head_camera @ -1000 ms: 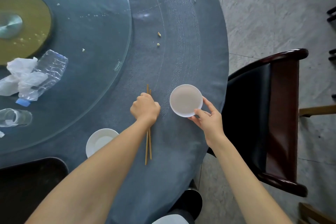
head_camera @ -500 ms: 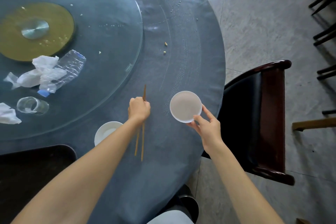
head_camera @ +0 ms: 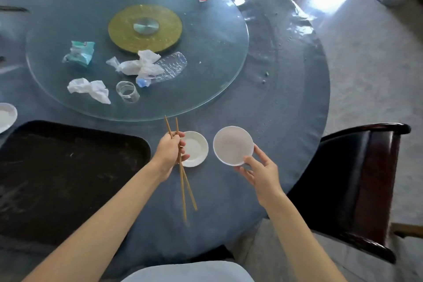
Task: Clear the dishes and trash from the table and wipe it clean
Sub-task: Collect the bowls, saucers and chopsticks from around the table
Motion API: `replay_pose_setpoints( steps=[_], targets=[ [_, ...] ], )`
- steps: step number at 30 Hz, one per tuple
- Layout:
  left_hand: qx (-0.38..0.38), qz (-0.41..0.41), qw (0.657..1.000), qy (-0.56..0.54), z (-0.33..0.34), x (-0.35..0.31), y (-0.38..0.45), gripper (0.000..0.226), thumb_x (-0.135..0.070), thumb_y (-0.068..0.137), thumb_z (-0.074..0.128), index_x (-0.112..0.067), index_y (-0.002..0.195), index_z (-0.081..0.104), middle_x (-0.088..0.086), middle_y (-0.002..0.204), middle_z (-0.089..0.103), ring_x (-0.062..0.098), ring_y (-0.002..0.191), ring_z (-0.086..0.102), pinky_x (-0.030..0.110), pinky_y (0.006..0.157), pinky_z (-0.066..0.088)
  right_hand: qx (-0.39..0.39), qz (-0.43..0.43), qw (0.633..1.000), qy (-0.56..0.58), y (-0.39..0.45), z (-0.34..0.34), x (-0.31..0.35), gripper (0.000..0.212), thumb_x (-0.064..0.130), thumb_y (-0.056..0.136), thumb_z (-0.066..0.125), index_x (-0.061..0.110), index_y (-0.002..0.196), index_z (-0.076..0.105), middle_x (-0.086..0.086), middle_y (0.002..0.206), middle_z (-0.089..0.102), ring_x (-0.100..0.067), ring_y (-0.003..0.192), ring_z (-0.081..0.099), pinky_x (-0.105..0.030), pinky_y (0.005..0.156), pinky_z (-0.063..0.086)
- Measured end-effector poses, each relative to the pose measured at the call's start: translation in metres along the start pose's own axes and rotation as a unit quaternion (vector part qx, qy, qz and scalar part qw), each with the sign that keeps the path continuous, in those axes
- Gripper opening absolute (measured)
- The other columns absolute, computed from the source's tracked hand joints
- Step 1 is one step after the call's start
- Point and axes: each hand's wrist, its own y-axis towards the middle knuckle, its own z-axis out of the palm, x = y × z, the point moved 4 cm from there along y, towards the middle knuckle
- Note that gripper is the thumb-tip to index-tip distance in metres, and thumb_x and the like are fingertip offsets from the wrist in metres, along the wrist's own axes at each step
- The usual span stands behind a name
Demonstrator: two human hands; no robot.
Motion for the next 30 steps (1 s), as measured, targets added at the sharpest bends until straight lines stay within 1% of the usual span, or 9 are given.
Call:
replay_pose_setpoints(
  steps=[2, 5, 9, 11, 14, 17, 19, 26, 30],
  targets=[
    [-0.013, -0.003, 1.000, -0.016, -0.042, 0.007, -0.018, 0.025, -0.010, 0.105, 0.031, -0.015, 0.100, 0.055, -0.001, 0.071, 0.046, 0.011, 0.056, 0.042, 0.031, 0.058, 0.050, 0.026, -0.002, 0.999, -0.022, -0.017, 0.024, -0.013, 0.049, 0.005, 0.091, 0.070, 0.037, 0.128, 0.066, -0.006, 0.122, 0.074, -0.034, 0.094, 0.078, -0.025, 0.072, 0.062],
    [-0.034, -0.011, 0.998, -0.051, -0.103, 0.021, -0.047, 0.024, -0.014, 0.104, 0.032, -0.015, 0.100, 0.055, -0.004, 0.067, 0.041, 0.007, 0.049, 0.037, 0.025, 0.049, 0.039, 0.066, -0.004, 0.996, -0.061, -0.046, 0.063, -0.036, 0.052, 0.007, 0.090, 0.069, 0.032, 0.135, 0.065, -0.006, 0.111, 0.079, -0.032, 0.090, 0.079, -0.031, 0.085, 0.061],
    [-0.061, -0.002, 0.992, -0.107, -0.186, 0.040, -0.091, 0.021, -0.019, 0.106, 0.035, -0.015, 0.102, 0.056, -0.006, 0.065, 0.039, 0.007, 0.048, 0.033, 0.023, 0.046, 0.032, 0.114, -0.019, 0.990, -0.086, -0.092, 0.118, -0.072, 0.050, 0.005, 0.092, 0.069, 0.026, 0.137, 0.064, -0.011, 0.124, 0.073, -0.032, 0.094, 0.078, -0.029, 0.075, 0.063],
    [-0.073, -0.005, 0.987, -0.146, -0.230, 0.054, -0.116, 0.024, -0.022, 0.106, 0.035, -0.014, 0.103, 0.057, -0.006, 0.063, 0.039, 0.006, 0.047, 0.033, 0.022, 0.044, 0.031, 0.142, -0.029, 0.984, -0.099, -0.118, 0.144, -0.094, 0.049, 0.005, 0.093, 0.070, 0.024, 0.137, 0.065, -0.009, 0.128, 0.071, -0.033, 0.099, 0.077, -0.032, 0.077, 0.063],
    [-0.101, -0.007, 0.973, -0.209, -0.300, 0.081, -0.156, 0.026, -0.020, 0.106, 0.033, -0.014, 0.104, 0.058, -0.007, 0.061, 0.041, 0.006, 0.045, 0.034, 0.021, 0.041, 0.031, 0.190, -0.029, 0.972, -0.133, -0.157, 0.185, -0.129, 0.049, 0.008, 0.094, 0.071, 0.025, 0.139, 0.064, -0.009, 0.126, 0.073, -0.031, 0.099, 0.077, -0.034, 0.081, 0.064],
    [-0.150, 0.007, 0.960, -0.238, -0.371, 0.107, -0.199, 0.027, -0.012, 0.105, 0.031, -0.014, 0.108, 0.058, -0.006, 0.065, 0.042, 0.006, 0.046, 0.036, 0.020, 0.041, 0.033, 0.226, -0.023, 0.961, -0.156, -0.192, 0.228, -0.163, 0.047, 0.007, 0.094, 0.070, 0.024, 0.137, 0.066, -0.009, 0.127, 0.071, -0.030, 0.095, 0.078, -0.037, 0.084, 0.064],
    [-0.179, 0.014, 0.949, -0.259, -0.414, 0.123, -0.226, 0.026, -0.010, 0.105, 0.033, -0.013, 0.110, 0.058, -0.005, 0.066, 0.042, 0.006, 0.046, 0.037, 0.020, 0.040, 0.035, 0.246, -0.013, 0.955, -0.166, -0.214, 0.257, -0.184, 0.046, 0.005, 0.093, 0.069, 0.025, 0.135, 0.068, -0.010, 0.123, 0.074, -0.033, 0.095, 0.078, -0.036, 0.083, 0.064],
    [-0.245, 0.061, 0.911, -0.325, -0.528, 0.158, -0.297, 0.023, -0.012, 0.108, 0.038, -0.010, 0.113, 0.060, 0.000, 0.078, 0.050, 0.007, 0.049, 0.048, 0.021, 0.040, 0.041, 0.289, 0.003, 0.933, -0.214, -0.278, 0.351, -0.249, 0.042, 0.014, 0.096, 0.070, 0.031, 0.134, 0.067, -0.005, 0.113, 0.078, -0.027, 0.094, 0.078, -0.038, 0.086, 0.062],
    [-0.247, 0.078, 0.908, -0.330, -0.579, 0.169, -0.315, 0.025, -0.017, 0.109, 0.040, -0.012, 0.123, 0.060, 0.003, 0.086, 0.054, 0.012, 0.057, 0.054, 0.026, 0.048, 0.050, 0.307, 0.000, 0.922, -0.237, -0.303, 0.407, -0.276, 0.031, 0.018, 0.096, 0.072, 0.031, 0.124, 0.073, 0.000, 0.115, 0.077, -0.023, 0.099, 0.077, -0.031, 0.076, 0.064]
  ],
)
